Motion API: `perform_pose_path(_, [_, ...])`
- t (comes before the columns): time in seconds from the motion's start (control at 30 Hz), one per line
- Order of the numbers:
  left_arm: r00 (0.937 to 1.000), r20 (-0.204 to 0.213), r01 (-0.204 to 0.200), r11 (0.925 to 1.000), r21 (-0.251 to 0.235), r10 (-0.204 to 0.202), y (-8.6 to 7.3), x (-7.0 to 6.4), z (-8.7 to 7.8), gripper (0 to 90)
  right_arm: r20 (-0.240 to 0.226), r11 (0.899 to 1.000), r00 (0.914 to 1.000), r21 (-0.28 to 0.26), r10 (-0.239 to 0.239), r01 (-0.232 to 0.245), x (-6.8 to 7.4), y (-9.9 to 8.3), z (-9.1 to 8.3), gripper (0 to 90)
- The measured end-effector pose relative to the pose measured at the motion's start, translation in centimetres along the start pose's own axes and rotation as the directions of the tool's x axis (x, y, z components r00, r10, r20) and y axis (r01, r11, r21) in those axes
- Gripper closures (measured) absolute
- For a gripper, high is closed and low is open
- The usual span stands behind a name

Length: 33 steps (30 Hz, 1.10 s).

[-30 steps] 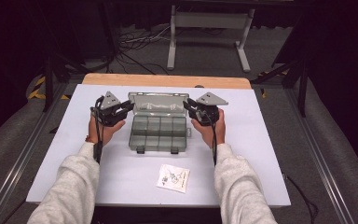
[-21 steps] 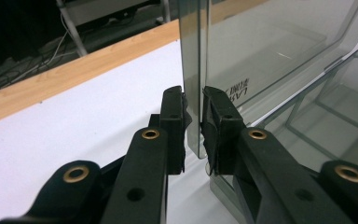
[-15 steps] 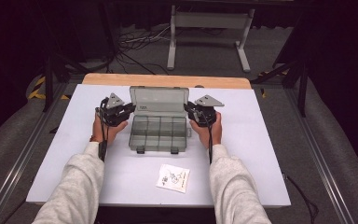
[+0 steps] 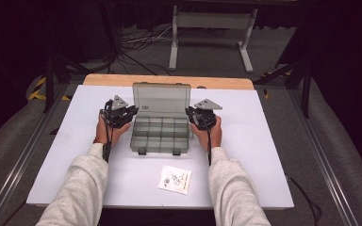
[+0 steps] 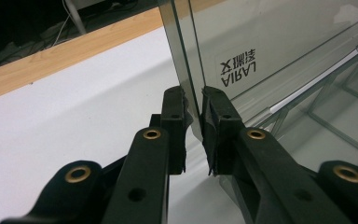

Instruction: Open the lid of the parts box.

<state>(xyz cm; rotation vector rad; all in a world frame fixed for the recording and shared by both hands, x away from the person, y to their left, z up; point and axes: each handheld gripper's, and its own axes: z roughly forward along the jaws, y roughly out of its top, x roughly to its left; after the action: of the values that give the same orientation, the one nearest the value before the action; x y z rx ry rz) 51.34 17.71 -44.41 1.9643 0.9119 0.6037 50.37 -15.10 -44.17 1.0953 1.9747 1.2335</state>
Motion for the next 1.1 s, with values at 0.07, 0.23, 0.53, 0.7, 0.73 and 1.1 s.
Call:
perform_pose_path(0.07, [1.0, -0.006, 0.002, 1.0, 0.0, -0.002, -0.07, 0.02, 0.11, 79.6, 0.001, 1.0, 0.9999, -0.006, 0.015, -0.015, -0.02, -0.14, 0.01, 80.7])
perform_pose_path(0.23, [0.9999, -0.009, 0.004, 0.9999, 0.016, -0.004, -0.19, -0.07, 0.4, 78.9, 0.002, 1.0, 0.9998, 0.009, 0.018, -0.018, -0.04, -0.39, 0.24, 80.4])
perform_pose_path(0.53, [0.9999, -0.009, 0.013, 0.9996, 0.024, -0.013, -0.43, -0.09, 0.73, 77.3, 0.008, 0.999, 0.9998, 0.036, 0.019, -0.02, 0.18, -0.73, 0.59, 78.2])
perform_pose_path(0.7, [0.9998, -0.013, 0.014, 0.9995, 0.028, -0.014, -0.41, -0.14, 0.69, 77.3, 0.007, 0.999, 0.9997, 0.038, 0.025, -0.025, 0.21, -0.77, 0.56, 78.5])
perform_pose_path(0.73, [0.9999, -0.009, 0.014, 0.9995, 0.029, -0.014, -0.41, -0.11, 0.7, 77.2, 0.006, 0.999, 0.9996, 0.037, 0.028, -0.029, 0.23, -0.78, 0.55, 78.6])
perform_pose_path(1.1, [0.9998, -0.018, 0.012, 0.9994, 0.033, -0.011, -0.51, -0.02, 0.83, 75.6, 0.017, 0.998, 0.9993, 0.047, 0.034, -0.035, 0.17, -0.9, 0.52, 77.9])
